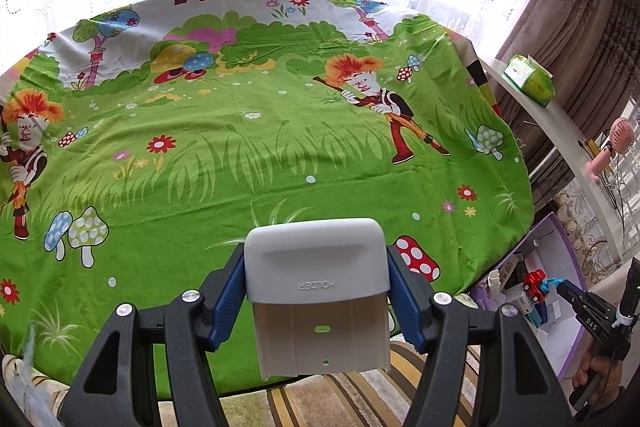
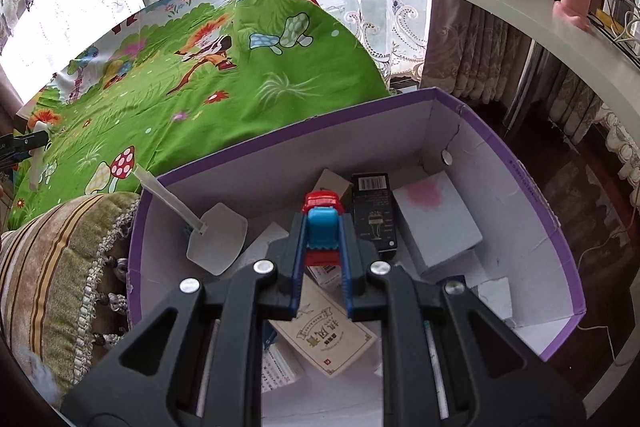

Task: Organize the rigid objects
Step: 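Carry the toy car with the right gripper over the purple box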

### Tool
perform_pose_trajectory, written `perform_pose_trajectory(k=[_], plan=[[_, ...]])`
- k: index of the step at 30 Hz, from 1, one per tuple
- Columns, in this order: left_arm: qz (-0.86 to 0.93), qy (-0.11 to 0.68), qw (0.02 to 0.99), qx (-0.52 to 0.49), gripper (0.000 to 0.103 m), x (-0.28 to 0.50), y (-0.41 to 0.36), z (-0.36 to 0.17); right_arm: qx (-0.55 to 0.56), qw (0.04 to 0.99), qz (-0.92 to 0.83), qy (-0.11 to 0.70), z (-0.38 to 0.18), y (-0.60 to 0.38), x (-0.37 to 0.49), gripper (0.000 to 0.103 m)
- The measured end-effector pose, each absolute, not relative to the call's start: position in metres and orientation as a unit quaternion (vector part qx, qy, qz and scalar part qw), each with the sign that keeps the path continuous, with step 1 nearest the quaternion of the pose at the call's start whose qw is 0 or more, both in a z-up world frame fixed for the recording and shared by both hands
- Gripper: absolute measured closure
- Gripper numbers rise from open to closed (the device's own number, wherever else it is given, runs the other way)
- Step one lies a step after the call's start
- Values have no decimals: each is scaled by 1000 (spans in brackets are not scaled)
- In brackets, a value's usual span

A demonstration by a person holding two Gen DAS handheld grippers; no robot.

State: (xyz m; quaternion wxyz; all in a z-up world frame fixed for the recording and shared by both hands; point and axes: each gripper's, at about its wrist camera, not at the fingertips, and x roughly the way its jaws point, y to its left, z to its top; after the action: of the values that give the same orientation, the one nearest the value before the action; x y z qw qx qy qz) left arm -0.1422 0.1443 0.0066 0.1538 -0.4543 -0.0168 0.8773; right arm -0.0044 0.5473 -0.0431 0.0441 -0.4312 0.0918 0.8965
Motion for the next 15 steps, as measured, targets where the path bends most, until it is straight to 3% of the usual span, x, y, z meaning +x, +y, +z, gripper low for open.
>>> perform_pose_trajectory(k=[15], plan=[[877,-20,154,-455,38,-143,143,4,-452,43,888,73,-48,543,1,84]])
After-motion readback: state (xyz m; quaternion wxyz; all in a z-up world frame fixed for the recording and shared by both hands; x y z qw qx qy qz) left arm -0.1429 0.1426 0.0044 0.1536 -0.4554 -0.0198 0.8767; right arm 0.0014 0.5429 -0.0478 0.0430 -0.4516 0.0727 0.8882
